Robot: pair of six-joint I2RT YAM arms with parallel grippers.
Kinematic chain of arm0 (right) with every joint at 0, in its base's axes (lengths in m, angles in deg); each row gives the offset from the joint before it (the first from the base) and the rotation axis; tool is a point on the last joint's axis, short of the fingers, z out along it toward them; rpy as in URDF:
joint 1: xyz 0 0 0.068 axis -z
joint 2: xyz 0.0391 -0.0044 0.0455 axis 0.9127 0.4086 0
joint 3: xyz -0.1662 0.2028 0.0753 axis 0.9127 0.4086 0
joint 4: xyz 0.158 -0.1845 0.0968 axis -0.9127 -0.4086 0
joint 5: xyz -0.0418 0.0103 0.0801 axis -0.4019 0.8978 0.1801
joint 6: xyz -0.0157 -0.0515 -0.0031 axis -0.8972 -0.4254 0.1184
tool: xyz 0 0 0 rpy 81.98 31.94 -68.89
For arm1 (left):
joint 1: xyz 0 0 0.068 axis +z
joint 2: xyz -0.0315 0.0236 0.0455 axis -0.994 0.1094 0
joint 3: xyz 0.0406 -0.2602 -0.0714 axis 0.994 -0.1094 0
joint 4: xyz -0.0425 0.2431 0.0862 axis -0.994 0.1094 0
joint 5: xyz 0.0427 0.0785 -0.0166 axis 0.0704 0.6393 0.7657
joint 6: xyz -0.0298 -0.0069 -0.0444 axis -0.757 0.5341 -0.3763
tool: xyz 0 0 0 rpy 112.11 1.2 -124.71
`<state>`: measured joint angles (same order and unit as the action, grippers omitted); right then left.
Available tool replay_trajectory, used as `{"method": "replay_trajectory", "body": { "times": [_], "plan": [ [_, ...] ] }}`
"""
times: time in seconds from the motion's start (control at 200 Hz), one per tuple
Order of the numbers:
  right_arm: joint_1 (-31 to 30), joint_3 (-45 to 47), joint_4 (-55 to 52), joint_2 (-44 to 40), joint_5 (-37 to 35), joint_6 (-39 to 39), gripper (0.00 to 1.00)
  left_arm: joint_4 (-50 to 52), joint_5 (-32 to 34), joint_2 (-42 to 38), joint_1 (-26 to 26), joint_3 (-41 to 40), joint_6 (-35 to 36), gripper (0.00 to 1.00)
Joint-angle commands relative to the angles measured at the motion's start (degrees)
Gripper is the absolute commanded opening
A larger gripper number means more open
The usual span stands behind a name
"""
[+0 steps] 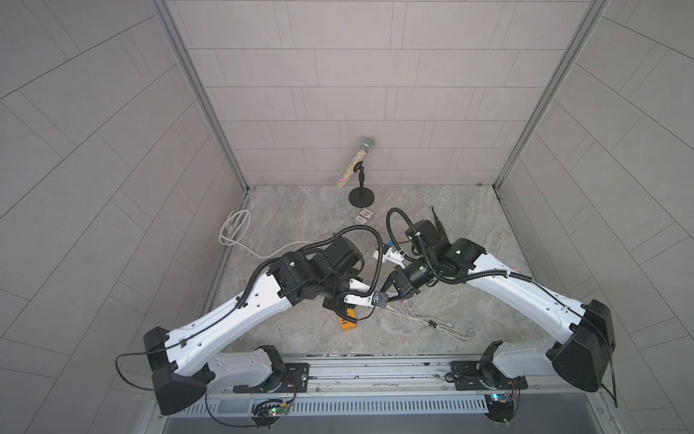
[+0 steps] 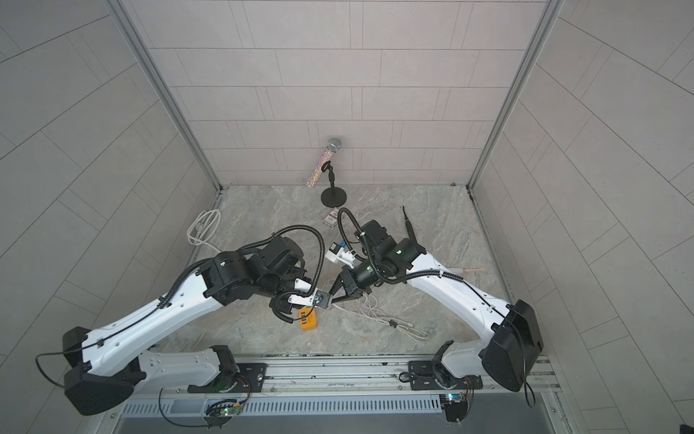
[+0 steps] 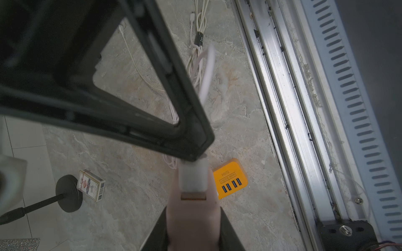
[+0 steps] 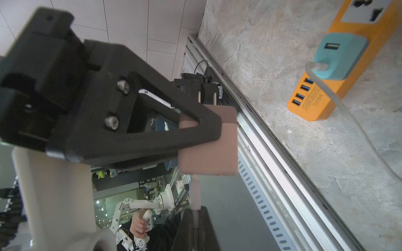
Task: Charge the electric toothbrush
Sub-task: Insert the charging cable into the plug.
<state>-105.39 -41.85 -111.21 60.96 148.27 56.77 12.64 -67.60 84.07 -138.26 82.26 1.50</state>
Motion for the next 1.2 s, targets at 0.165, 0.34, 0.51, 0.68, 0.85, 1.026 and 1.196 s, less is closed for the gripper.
{"method": "replay_trajectory", "body": {
  "times": [0.165, 0.34, 0.51, 0.68, 0.85, 1.026, 1.196],
  "plan": [
    [-0.55, -0.63, 5.94, 3.15, -4.6, 1.88, 0.0, -4.57, -8.27, 0.53, -2.27, 5.73, -1.21, 0.0],
    [-0.14, -0.54, 12.48, 3.52, -3.18, 5.79, 0.0, -5.37, -12.24, 1.37, -3.13, 7.5, -3.03, 0.0],
    [-0.41, 0.68, 14.13, 3.86, -5.21, 6.65, 0.0, -6.03, -14.19, 1.43, -4.07, 8.67, -4.92, 0.0],
    [-0.54, 0.55, 14.98, 4.6, -5.6, 6.64, 0.0, -10.4, -18.36, 0.98, -4.27, 8.12, -6.65, 0.0],
    [0.08, 1.21, 13.75, 4.18, -5.19, 5.61, 0.0, -9.79, -16.63, 0.54, -4.35, 7.33, -5.69, 0.0],
    [2.44, -0.1, 7.88, 2.72, -5.59, 1.73, 0.0, -7.99, -12.29, -0.76, -4.34, 6.28, -5.14, 0.0],
    [3.69, -2.15, -0.83, 1.77, -8.3, -3.61, 0.25, -7.51, -6.66, -2.54, -4.26, 4.17, -4.78, 0.0]
  ]
}}
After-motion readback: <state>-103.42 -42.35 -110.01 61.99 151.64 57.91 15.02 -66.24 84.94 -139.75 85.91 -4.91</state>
